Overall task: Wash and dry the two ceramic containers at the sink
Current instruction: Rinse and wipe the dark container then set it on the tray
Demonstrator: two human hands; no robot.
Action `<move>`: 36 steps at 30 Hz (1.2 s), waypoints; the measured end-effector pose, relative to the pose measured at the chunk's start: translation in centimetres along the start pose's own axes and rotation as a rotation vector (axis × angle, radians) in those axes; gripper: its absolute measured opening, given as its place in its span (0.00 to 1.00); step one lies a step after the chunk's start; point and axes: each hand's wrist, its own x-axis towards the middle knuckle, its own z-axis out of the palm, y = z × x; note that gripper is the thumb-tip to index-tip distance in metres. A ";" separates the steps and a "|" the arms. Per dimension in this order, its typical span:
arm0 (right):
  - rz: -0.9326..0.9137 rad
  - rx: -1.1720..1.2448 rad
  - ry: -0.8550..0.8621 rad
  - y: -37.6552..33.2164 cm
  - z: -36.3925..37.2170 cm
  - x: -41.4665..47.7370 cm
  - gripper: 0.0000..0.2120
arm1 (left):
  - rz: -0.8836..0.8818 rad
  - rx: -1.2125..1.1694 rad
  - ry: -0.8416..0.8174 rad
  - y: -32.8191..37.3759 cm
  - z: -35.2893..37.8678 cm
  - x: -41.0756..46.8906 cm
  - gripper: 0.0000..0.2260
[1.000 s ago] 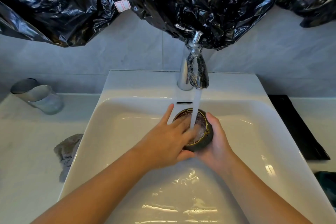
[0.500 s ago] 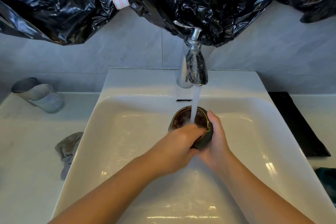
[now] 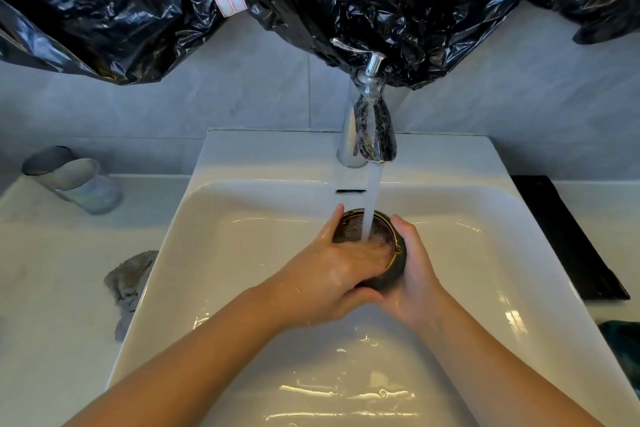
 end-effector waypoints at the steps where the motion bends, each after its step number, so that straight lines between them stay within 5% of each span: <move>1: 0.028 0.014 0.000 -0.1 -0.3 0.1 0.25 | 0.034 0.003 -0.011 -0.4 -0.2 -0.3 0.15; 5: 0.064 0.024 0.002 -0.5 -0.6 0.3 0.26 | 0.107 0.083 -0.030 -1.7 -1.0 -1.1 0.10; 11: -0.058 0.170 -0.027 0.1 -0.7 0.6 0.31 | -0.186 -0.084 0.091 1.8 0.0 1.8 0.10; 16: -0.014 0.138 -0.004 -0.9 -1.4 0.4 0.38 | 0.151 0.252 -0.030 -1.1 -0.3 0.8 0.08; 21: -0.079 0.160 -0.008 0.0 -0.3 0.2 0.27 | -0.204 -0.040 0.027 1.5 -0.2 2.0 0.07; 26: 0.012 0.080 -0.021 -0.8 -0.3 0.3 0.30 | 0.082 0.235 0.014 -2.0 -1.4 0.8 0.15; 31: -0.062 0.066 -0.014 0.0 -0.4 0.4 0.40 | -0.165 -0.082 -0.063 1.5 0.5 1.1 0.13; 36: 0.036 0.059 -0.084 -0.2 -0.3 0.0 0.23 | 0.212 0.264 -0.044 -1.9 0.7 -0.7 0.12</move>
